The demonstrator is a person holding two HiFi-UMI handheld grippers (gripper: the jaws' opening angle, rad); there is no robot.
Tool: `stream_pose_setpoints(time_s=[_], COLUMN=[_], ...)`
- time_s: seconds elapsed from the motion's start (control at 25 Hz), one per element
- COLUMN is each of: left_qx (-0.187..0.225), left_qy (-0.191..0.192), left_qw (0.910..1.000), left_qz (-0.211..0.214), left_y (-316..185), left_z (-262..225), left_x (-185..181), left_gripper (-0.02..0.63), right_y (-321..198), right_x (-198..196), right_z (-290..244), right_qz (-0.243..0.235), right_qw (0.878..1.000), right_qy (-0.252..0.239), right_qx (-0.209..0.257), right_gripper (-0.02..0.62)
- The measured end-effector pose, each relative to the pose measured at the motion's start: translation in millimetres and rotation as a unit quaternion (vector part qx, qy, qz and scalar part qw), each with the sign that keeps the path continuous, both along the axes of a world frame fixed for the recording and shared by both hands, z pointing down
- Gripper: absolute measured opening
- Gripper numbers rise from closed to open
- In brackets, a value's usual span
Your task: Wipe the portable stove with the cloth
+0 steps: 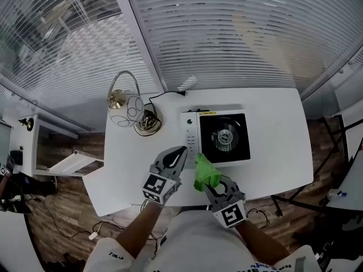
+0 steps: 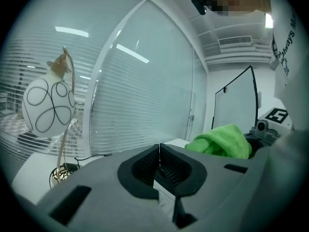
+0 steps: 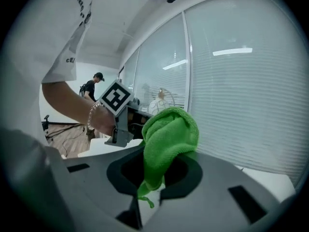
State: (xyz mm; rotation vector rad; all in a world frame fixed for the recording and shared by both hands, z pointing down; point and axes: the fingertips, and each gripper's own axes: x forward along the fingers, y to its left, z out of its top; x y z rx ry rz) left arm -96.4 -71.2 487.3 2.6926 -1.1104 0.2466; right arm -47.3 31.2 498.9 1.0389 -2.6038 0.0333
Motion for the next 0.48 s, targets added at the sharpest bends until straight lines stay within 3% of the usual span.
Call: stream_pose_setpoints(time_s=[0.12,0.48], left_qx=[-0.027,-0.050], left_qy=[-0.002,-0.047], left_qw=[0.9996,0.9970], left_qz=[0.005,0.036], left_y=[-4,-8], left_z=[29,93], left_x=[0,7], left_gripper=[0.014,0.014], right_y=[4,19], right_x=[-9,-42], right_z=[29,104], right_qz=[-0.024,-0.082], right_qw=[0.999,0.992], right_qy=[0.038,0.090], right_qx=[0.001,-0.030], right_gripper=[0.049,0.049])
